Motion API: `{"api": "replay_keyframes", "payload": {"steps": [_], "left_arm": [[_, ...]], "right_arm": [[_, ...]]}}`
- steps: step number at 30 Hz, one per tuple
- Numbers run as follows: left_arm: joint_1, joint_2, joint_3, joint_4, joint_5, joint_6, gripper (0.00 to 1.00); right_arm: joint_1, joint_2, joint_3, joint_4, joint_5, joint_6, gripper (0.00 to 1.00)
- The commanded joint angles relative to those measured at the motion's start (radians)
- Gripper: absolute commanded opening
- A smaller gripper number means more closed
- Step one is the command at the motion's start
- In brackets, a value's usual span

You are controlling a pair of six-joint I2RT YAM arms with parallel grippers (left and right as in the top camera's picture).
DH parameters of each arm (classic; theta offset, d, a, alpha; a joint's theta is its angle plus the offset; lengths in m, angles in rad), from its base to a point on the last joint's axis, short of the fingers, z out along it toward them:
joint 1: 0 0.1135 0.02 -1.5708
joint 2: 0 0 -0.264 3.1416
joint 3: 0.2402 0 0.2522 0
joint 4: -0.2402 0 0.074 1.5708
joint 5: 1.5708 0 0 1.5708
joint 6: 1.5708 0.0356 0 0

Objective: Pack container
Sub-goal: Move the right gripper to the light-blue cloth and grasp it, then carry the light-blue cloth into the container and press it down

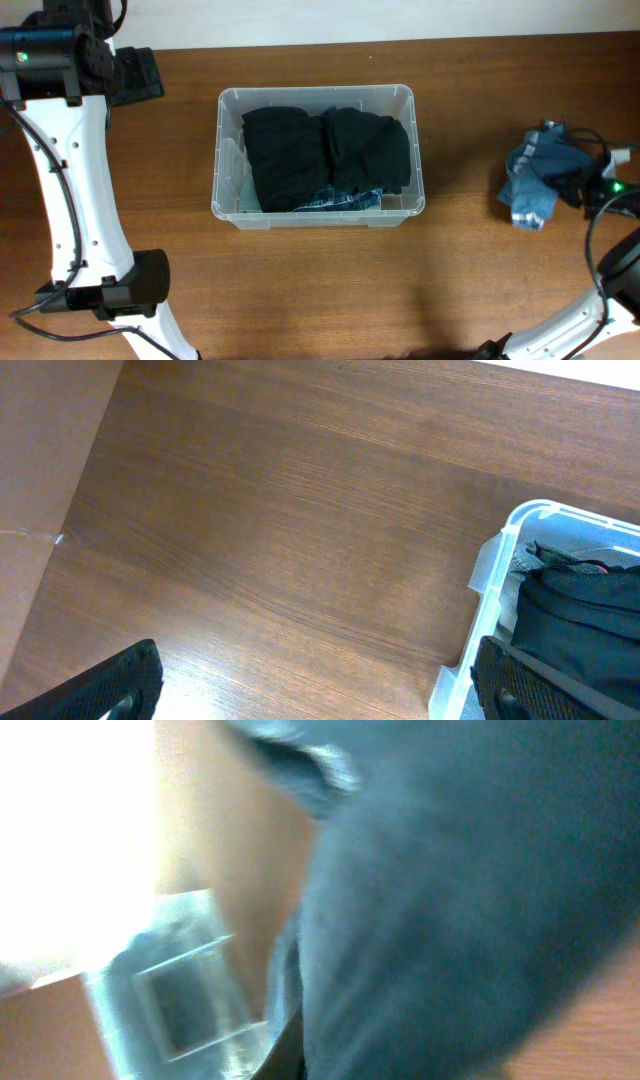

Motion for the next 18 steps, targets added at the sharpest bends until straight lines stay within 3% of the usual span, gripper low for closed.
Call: {"api": "replay_keyframes", "payload": {"steps": [1, 5, 11, 18], "left_arm": [[-0.003, -0.005, 0.003, 0.002, -0.014, -0.010, 0.99], [-0.003, -0.005, 0.003, 0.002, -0.014, -0.010, 0.99], [-0.003, -0.005, 0.003, 0.002, -0.014, -0.010, 1.00], [-0.003, -0.005, 0.003, 0.002, -0.014, -0.010, 0.99]], "right_arm": [[0.150, -0.189, 0.000, -0.001, -0.203, -0.012, 0.04], [0.400, -0.362, 0.000, 0.028, -0.203, -0.011, 0.04], [0.761, -0.500, 0.000, 0.248, -0.201, 0.096, 0.04], [1.183, -0.481, -0.001, 0.334, 0.135, 0.251, 0.04]]}}
